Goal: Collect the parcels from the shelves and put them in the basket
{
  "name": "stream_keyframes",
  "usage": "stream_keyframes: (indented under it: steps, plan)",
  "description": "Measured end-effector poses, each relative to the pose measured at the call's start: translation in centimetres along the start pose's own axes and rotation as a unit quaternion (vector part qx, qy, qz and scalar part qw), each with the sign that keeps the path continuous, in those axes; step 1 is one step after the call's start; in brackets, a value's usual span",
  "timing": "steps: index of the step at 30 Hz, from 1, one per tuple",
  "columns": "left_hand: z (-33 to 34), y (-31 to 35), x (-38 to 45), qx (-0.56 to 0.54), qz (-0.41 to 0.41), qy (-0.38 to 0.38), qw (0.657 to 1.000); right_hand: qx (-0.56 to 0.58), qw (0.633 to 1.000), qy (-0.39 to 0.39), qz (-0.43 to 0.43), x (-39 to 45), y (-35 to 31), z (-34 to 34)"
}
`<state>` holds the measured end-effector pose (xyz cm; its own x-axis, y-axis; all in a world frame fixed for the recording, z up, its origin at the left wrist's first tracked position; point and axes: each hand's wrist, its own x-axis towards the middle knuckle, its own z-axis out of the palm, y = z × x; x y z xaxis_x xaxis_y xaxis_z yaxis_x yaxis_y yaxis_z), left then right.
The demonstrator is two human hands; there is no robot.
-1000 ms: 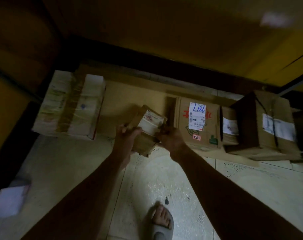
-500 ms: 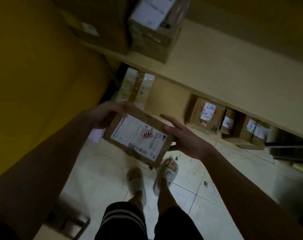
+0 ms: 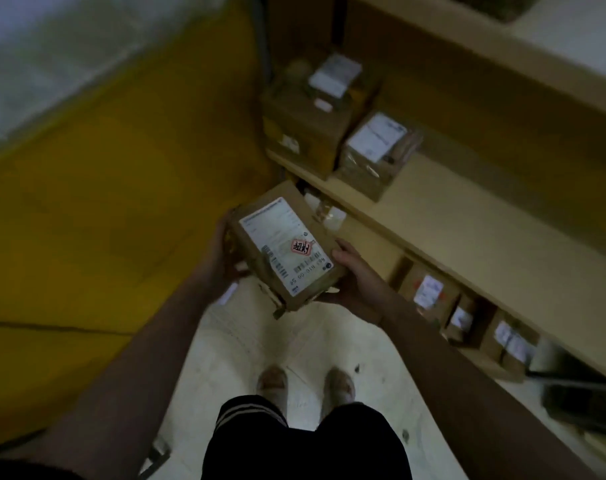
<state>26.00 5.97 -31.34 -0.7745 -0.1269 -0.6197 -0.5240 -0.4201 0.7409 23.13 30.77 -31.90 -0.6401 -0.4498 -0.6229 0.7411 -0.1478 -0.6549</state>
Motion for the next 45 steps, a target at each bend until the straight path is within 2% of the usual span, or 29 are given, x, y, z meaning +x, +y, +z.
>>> stream_keyframes:
  steps: [4,7,11,15,18,22,25,28,30,36,42,45]
  plan:
    - [0.1,-0.4,-7.5,-0.049,0.056,-0.017,0.997,-0.044,0.995,-0.090,-0.013,-1.5,-0.8,5.8]
    - [-2.1,-0.9,-12.3,-0.078,0.130,0.031,0.988,-0.130,0.978,-0.161,0.010,-3.2,-0.7,9.1]
    - [-3.9,-3.6,-20.4,-0.129,0.187,0.153,0.962,-0.267,0.928,-0.259,0.030,-6.1,1.0,12.2]
    - [-5.5,-9.5,-29.4,-0.157,0.233,0.276,0.919,-0.329,0.875,-0.349,0.067,-8.9,5.7,15.9]
    - [-5.9,-15.4,-36.9,-0.215,0.253,0.352,0.875,-0.375,0.828,-0.405,0.096,-13.3,11.1,19.6]
    - [-7.0,-22.5,-47.4,-0.263,0.260,0.455,0.810,-0.450,0.738,-0.493,0.095,-21.2,19.6,24.5]
    - [-8.5,-27.8,-54.5,-0.306,0.246,0.548,0.739,-0.492,0.689,-0.527,0.071,-27.6,26.7,28.0]
    - [-10.5,-32.9,-61.8,-0.333,0.250,0.624,0.661,-0.504,0.662,-0.554,0.043,-34.4,34.7,31.5]
    - [-12.1,-36.6,-67.0,-0.330,0.261,0.658,0.624,-0.510,0.636,-0.578,0.047,-39.2,40.4,33.6]
    - [-16.3,-47.1,-82.0,-0.299,0.289,0.688,0.595,-0.509,0.575,-0.638,0.060,-52.1,55.5,39.6]
    - [-23.4,-52.8,-92.5,-0.294,0.284,0.747,0.524,-0.510,0.521,-0.679,0.077,-59.9,66.7,46.2]
    - [-28.5,-54.6,-95.7,-0.312,0.287,0.753,0.503,-0.520,0.492,-0.694,0.075,-61.5,72.1,50.8]
